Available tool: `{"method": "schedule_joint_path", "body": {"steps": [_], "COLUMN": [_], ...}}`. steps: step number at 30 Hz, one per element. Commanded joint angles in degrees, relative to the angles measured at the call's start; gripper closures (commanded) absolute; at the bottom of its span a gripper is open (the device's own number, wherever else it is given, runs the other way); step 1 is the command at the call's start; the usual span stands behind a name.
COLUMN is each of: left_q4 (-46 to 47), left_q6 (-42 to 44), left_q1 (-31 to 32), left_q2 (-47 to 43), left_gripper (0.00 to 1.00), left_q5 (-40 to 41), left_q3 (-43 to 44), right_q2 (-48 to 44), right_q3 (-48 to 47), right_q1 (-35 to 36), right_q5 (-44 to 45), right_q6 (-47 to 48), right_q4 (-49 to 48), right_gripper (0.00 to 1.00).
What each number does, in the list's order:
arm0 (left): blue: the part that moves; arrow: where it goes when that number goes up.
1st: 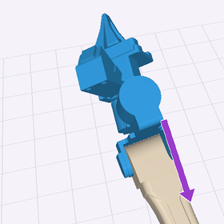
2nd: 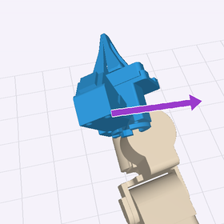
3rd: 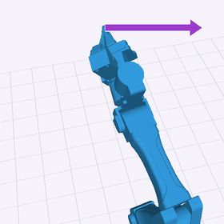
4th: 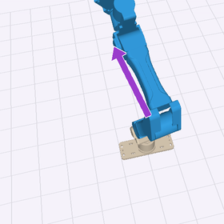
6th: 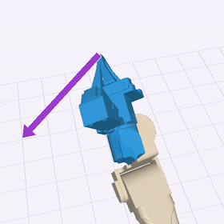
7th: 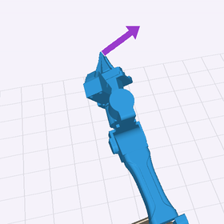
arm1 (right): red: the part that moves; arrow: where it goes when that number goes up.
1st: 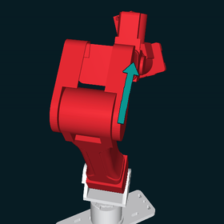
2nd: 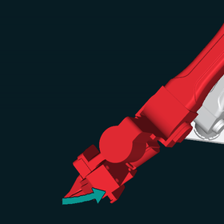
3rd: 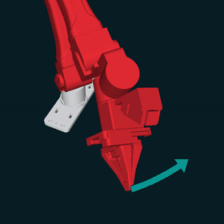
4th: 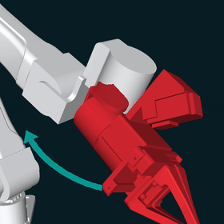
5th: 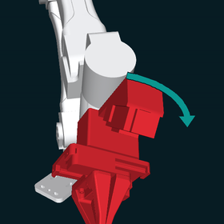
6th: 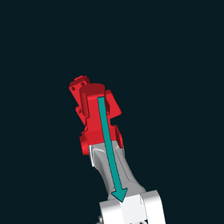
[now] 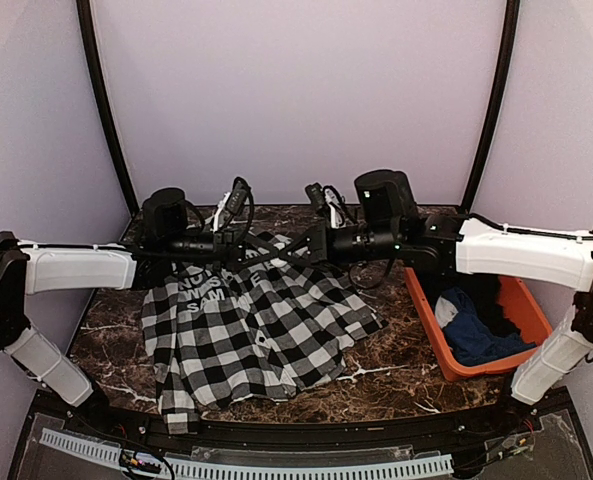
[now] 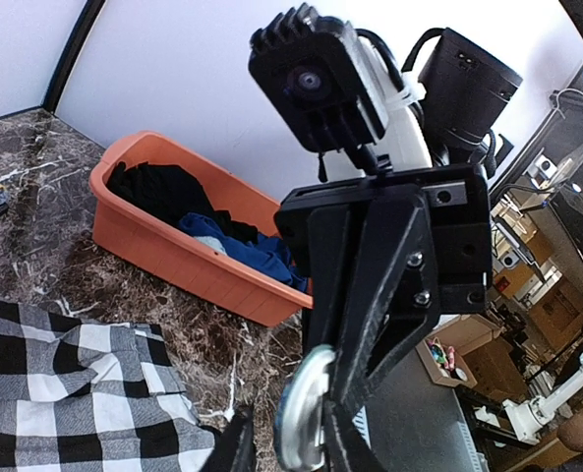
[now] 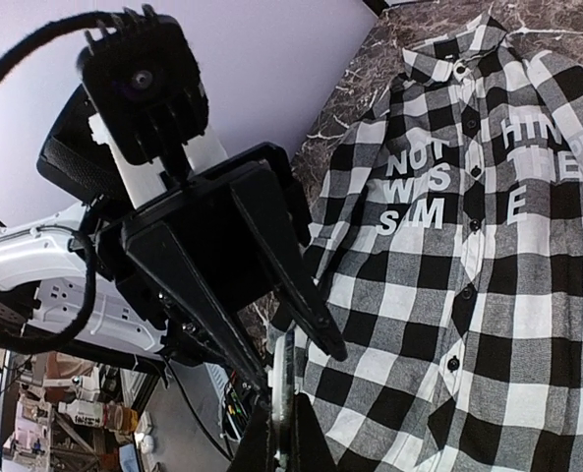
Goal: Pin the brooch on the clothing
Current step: Open the brooch.
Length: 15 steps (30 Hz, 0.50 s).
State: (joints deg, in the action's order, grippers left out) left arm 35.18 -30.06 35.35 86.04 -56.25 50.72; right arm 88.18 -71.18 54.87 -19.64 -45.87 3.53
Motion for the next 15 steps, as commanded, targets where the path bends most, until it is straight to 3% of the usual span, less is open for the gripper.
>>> {"method": "schedule_joint_path", "body": {"steps": [1, 9, 15], "left_q4": [7.06, 28.04, 43.87], "left_q6": [-3.45, -18.76, -30.7], "left_q1": [2.61, 0.61, -0.84], "left_q2": [0.36, 2.73, 6.35], "left_gripper": [0.69, 0.56, 0.59], "left_q5": [-4.81, -7.04, -7.18], "left_q3": [-0.83, -3.96, -4.52], "right_q2": [0.98, -1.71, -6.91], "right_q3": [-3.42, 2.39, 15.81], "right_q1": [0.77, 0.76, 0.52], "right_q5": [5.58, 6.23, 7.23], "right_q6": [-1.54, 0.48, 5.46], "right_q4": [-8.99, -13.71, -33.31], "right_gripper": [1.0, 1.0, 1.0]}}
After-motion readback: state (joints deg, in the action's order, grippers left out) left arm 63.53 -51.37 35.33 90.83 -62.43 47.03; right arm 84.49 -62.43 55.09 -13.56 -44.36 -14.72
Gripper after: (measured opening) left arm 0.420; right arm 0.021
